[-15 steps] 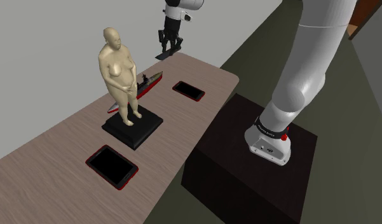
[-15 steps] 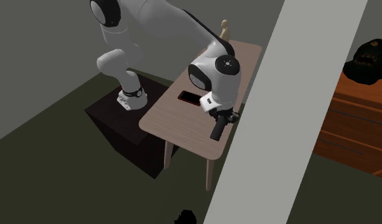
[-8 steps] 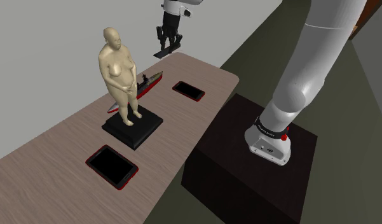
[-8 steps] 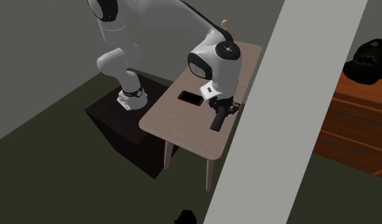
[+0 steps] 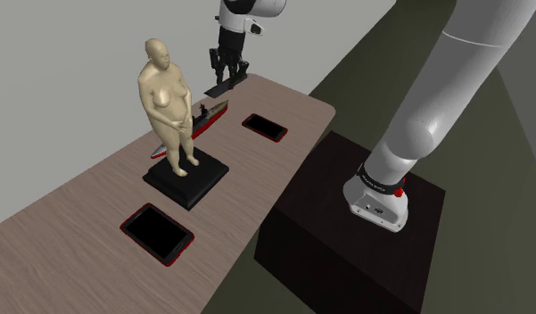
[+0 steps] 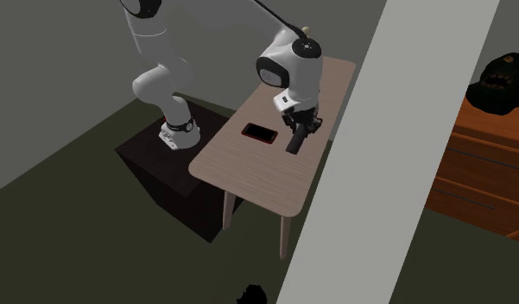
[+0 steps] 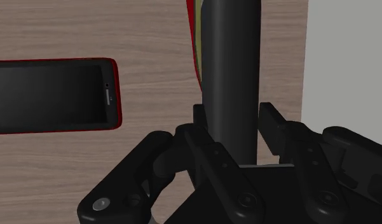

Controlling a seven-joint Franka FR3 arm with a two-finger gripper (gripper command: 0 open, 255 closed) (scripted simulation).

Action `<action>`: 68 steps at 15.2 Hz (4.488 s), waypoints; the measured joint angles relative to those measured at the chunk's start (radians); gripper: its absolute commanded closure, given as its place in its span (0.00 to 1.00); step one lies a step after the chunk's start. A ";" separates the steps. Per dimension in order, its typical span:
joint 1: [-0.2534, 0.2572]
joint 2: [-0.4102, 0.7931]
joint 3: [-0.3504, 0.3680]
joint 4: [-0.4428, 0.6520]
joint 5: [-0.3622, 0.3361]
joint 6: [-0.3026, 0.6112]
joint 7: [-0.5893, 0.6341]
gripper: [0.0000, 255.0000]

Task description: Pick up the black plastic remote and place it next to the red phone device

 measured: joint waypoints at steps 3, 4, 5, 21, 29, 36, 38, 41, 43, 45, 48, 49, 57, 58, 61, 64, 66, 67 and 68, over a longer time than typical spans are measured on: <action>0.035 -0.040 0.031 -0.052 0.008 0.027 0.057 1.00; 0.047 -0.047 0.043 -0.064 0.010 0.037 0.080 1.00; 0.056 -0.058 0.052 -0.075 0.012 0.042 0.095 1.00; 0.248 -0.115 0.257 -0.157 0.008 0.151 0.483 1.00; 0.346 -0.037 0.355 -0.088 -0.080 0.192 0.729 1.00; 0.446 0.063 0.395 0.047 -0.220 0.297 0.972 1.00; 0.500 0.114 0.413 0.072 -0.264 0.400 1.050 1.00; 0.566 0.177 0.410 0.170 -0.326 0.271 1.138 1.00; 0.606 0.208 0.408 0.218 -0.357 0.235 1.188 1.00; 0.673 0.287 0.393 0.317 -0.420 0.193 1.256 1.00; 0.751 0.346 0.385 0.393 -0.463 0.151 1.330 1.00; 0.771 0.374 0.379 0.427 -0.477 0.134 1.342 1.00; 0.799 0.430 0.340 0.408 -0.506 0.353 1.358 1.00; 0.816 0.441 0.331 0.404 -0.513 0.403 1.371 1.00; 0.809 0.430 0.325 0.381 -0.497 0.408 1.352 1.00; 0.819 0.457 0.304 0.395 -0.496 0.457 1.338 1.00; 0.857 0.466 0.284 0.421 -0.500 0.436 1.361 1.00; 0.858 0.462 0.278 0.410 -0.499 0.444 1.360 1.00; 0.844 0.446 0.285 0.381 -0.484 0.468 1.344 1.00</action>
